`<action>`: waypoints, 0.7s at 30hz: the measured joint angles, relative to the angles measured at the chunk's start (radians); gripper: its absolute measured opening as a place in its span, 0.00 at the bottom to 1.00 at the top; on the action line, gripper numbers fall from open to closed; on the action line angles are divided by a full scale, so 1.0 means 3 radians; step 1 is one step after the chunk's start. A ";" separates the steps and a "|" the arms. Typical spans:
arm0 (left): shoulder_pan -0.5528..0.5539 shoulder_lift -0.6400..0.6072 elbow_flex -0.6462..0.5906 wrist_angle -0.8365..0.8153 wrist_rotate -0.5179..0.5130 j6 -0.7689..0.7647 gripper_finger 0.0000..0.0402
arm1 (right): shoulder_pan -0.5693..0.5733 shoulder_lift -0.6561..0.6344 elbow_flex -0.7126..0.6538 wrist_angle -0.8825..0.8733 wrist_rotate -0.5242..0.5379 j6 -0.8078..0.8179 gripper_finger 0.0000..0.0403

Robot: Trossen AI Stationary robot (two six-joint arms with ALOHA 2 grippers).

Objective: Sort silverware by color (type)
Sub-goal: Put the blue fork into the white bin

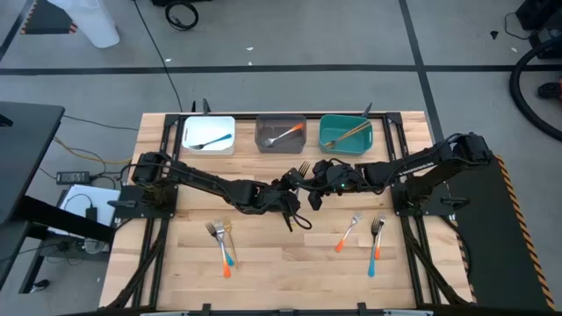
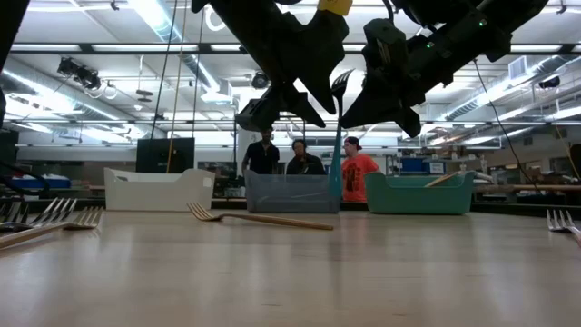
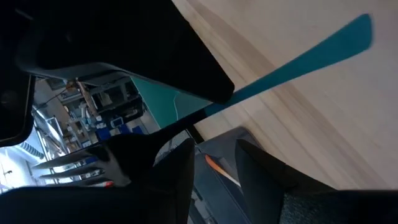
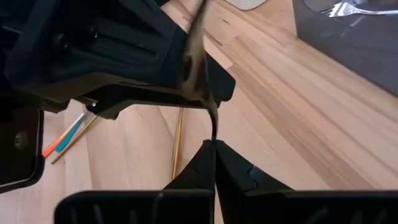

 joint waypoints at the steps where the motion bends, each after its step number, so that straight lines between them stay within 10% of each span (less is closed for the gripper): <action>1: -0.0001 0.0000 0.0000 -0.0011 -0.0002 -0.0063 0.31 | 0.0000 0.0000 0.0000 0.0000 0.0000 -0.0002 0.02; 21: -0.0207 -0.0003 0.0000 -0.0092 0.0083 0.0310 0.31 | -0.0003 0.0000 0.0000 -0.0022 -0.0112 -0.0018 0.02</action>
